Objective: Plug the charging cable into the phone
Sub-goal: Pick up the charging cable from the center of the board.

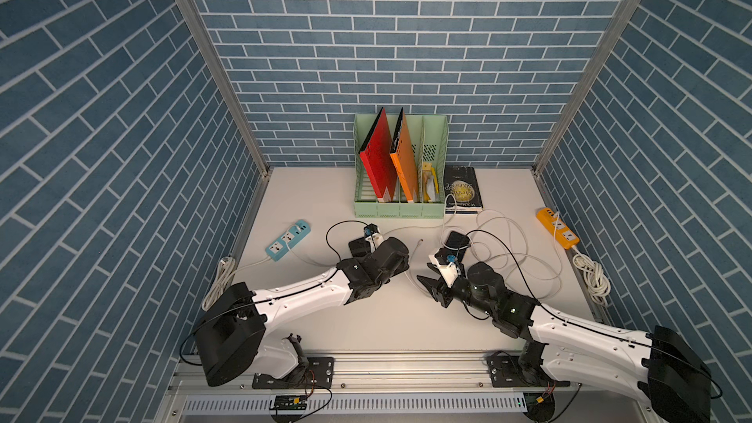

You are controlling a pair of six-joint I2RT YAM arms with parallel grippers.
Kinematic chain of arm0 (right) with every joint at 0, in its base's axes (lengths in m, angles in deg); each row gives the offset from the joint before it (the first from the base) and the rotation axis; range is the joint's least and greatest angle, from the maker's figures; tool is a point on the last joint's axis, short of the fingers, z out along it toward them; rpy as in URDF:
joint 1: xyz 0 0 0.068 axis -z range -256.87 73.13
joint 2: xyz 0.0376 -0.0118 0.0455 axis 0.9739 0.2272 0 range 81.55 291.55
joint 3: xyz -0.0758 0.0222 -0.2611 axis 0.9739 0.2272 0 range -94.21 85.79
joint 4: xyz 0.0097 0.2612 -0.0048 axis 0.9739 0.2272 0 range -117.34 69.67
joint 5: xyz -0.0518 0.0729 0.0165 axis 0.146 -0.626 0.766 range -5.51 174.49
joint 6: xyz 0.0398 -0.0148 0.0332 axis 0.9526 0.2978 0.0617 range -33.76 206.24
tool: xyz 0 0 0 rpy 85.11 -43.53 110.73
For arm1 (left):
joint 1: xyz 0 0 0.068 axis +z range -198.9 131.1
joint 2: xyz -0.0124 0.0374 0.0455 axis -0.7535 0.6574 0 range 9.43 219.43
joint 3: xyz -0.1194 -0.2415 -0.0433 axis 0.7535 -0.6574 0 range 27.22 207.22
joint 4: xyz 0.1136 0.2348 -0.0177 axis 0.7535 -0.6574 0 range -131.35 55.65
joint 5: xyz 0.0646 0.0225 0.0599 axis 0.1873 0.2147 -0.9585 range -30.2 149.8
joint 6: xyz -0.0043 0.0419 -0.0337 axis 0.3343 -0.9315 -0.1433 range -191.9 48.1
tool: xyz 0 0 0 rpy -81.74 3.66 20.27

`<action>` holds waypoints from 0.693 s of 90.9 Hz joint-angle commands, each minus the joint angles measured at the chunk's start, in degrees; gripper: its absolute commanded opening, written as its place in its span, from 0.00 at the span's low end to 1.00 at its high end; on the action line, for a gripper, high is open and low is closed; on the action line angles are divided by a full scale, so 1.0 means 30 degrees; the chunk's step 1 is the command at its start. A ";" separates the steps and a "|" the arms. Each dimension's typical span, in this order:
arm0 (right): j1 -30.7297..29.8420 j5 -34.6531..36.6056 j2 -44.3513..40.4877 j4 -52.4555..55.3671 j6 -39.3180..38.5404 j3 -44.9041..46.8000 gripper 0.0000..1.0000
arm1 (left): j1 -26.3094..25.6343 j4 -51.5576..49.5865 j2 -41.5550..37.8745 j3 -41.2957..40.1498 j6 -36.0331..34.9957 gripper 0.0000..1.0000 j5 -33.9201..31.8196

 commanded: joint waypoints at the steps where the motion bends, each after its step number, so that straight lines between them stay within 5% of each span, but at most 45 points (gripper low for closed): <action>1: 0.1657 -0.4287 -0.0230 -0.0936 0.1769 -0.0750 0.53 | 0.0320 0.3857 -0.1602 -0.1623 -0.3317 0.00 0.1101; 14: 0.5726 -0.9760 -0.0603 -0.2805 0.4224 0.0366 0.55 | 0.1375 0.6651 -0.3440 -0.3093 -0.6766 0.00 0.4023; 31: 0.6294 -1.4638 0.1151 -0.5311 0.5537 0.0133 0.54 | 0.2472 0.8242 -0.5101 -0.3604 -0.9320 0.00 0.6922; 63: 0.6295 -1.7606 0.4737 -1.0485 0.8306 -0.0635 0.48 | 0.2626 1.1234 -0.5619 -0.4945 -0.9789 0.00 0.9914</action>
